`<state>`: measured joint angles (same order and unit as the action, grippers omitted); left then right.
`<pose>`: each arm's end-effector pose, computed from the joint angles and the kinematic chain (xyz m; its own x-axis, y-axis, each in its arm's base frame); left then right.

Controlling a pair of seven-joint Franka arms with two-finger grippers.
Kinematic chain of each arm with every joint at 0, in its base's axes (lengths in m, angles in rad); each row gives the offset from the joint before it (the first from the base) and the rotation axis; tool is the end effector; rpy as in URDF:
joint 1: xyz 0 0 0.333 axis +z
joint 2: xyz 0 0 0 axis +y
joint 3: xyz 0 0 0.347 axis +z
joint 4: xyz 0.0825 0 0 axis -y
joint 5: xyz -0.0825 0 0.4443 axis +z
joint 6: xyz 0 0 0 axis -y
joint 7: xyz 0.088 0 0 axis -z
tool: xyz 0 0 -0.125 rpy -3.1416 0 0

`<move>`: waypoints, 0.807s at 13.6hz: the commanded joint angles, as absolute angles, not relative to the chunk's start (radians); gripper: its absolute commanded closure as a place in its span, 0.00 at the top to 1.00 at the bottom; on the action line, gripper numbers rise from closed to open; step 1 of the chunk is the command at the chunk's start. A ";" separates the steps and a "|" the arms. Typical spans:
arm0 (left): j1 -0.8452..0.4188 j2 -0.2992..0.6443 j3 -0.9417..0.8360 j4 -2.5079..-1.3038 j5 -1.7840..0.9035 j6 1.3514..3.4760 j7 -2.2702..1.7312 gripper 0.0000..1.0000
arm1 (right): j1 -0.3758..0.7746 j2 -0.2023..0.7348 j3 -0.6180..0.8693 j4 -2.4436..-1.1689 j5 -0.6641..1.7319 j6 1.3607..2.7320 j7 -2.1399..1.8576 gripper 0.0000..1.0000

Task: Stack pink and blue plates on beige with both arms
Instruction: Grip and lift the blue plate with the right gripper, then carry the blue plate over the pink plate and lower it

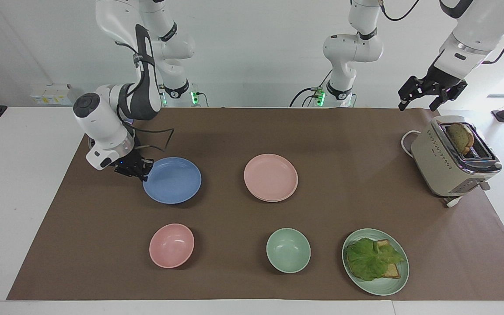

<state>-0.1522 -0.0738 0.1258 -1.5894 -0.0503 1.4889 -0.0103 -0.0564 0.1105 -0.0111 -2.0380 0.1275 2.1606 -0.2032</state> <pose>0.5803 -0.0191 0.6646 0.9994 -0.0208 -0.0277 -0.0191 -0.9981 0.0592 0.6263 -0.0352 0.3717 0.9975 0.0639 0.0295 0.0665 -0.9926 -0.1014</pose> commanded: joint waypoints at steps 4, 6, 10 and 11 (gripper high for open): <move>-0.143 -0.081 0.117 -1.589 -0.028 1.476 0.000 1.00 | -0.086 0.055 -0.008 -1.809 0.149 1.835 -0.203 0.00; -0.144 -0.081 0.117 -1.589 -0.028 1.476 0.000 1.00 | -0.083 0.055 0.001 -1.789 0.149 1.810 -0.178 0.00; -0.143 -0.081 0.117 -1.589 -0.028 1.476 0.000 1.00 | 0.059 0.058 0.028 -1.790 0.138 1.827 0.051 0.00; -0.144 -0.081 0.117 -1.589 -0.028 1.476 0.000 1.00 | 0.111 0.070 0.028 -1.790 0.137 1.844 0.143 0.00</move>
<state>-0.1522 -0.0738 0.1258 -1.5894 -0.0503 1.4889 -0.0103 0.0366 0.0486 0.0220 -1.8081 0.1289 1.8292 0.0097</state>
